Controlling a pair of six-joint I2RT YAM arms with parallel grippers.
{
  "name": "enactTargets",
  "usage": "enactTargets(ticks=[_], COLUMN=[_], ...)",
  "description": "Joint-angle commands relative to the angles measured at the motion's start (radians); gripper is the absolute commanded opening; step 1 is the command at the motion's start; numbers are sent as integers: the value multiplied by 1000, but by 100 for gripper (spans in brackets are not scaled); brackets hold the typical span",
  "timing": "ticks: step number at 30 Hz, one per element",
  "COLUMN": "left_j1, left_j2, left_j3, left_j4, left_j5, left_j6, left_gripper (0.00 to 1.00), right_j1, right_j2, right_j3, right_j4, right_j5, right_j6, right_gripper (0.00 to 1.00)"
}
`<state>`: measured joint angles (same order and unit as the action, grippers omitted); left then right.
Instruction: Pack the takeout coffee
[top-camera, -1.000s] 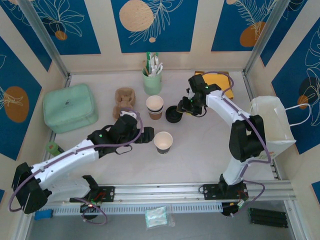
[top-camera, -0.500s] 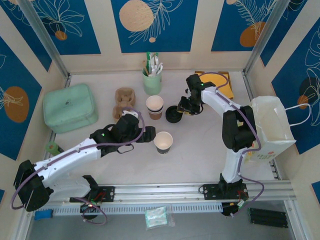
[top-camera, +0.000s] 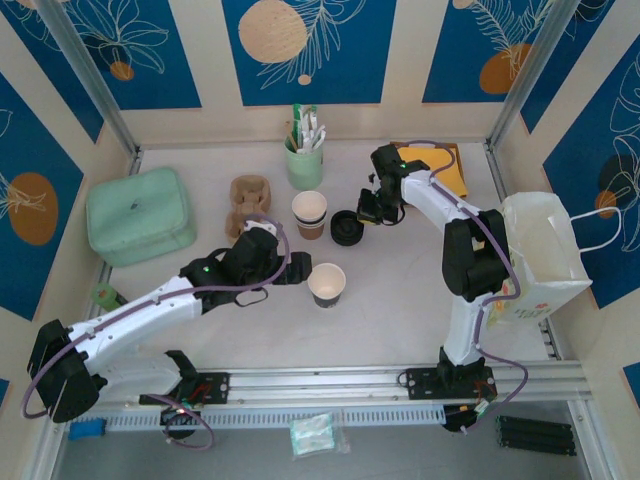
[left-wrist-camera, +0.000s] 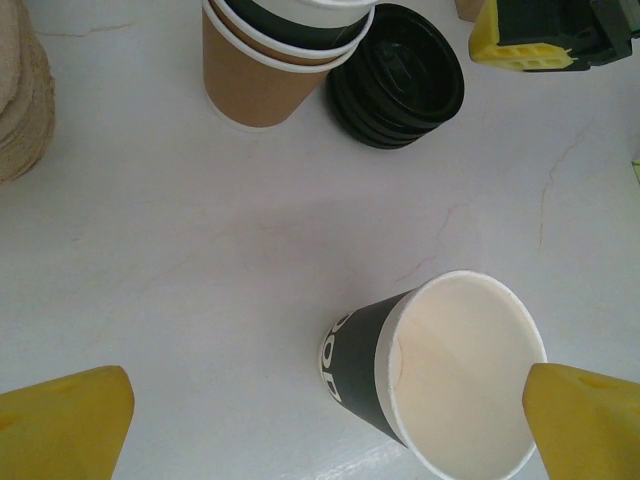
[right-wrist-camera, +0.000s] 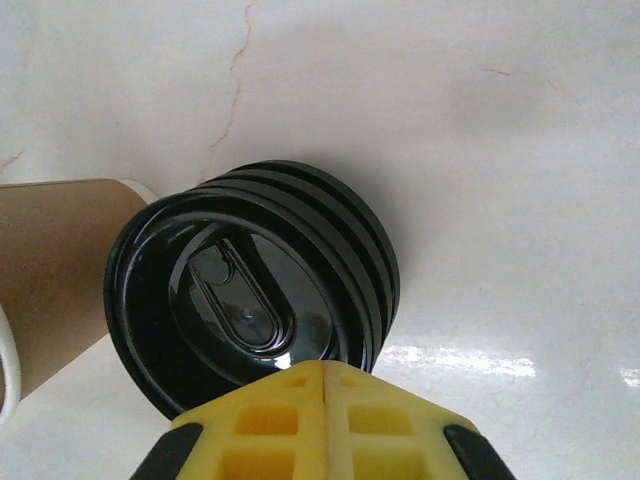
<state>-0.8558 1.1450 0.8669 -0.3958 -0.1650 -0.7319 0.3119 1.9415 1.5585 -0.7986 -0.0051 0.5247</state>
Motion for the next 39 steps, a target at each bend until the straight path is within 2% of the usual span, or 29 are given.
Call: enactTargets(ticks=[1,4,12,17,29,39], left_j1=[-9,-10,-9,-9,-8,-8], left_j2=[-4,-8,-28,-31,-25,-25], left_j3=[19,15,4,9,20,21], left_j4=[20,20,18,9,5,-3], left_j5=[15,18,13,12,7,5], left_j6=[2,0,-4,-3,-6,-4], left_gripper=[99,99,99,99,99,99], right_j1=[-3,-3,66,111,176,199], right_j2=[7,-4,-52,-48,1,70], right_j3=[31,34,20,19,29,83], right_j4=[-29,-31,-24,-10,2,-11], right_j5=[-25,-35,-28,-10,35,78], right_j6=[-9,-9,-81,-161,-261,-275], right_gripper=[3,5,24,32,42,42])
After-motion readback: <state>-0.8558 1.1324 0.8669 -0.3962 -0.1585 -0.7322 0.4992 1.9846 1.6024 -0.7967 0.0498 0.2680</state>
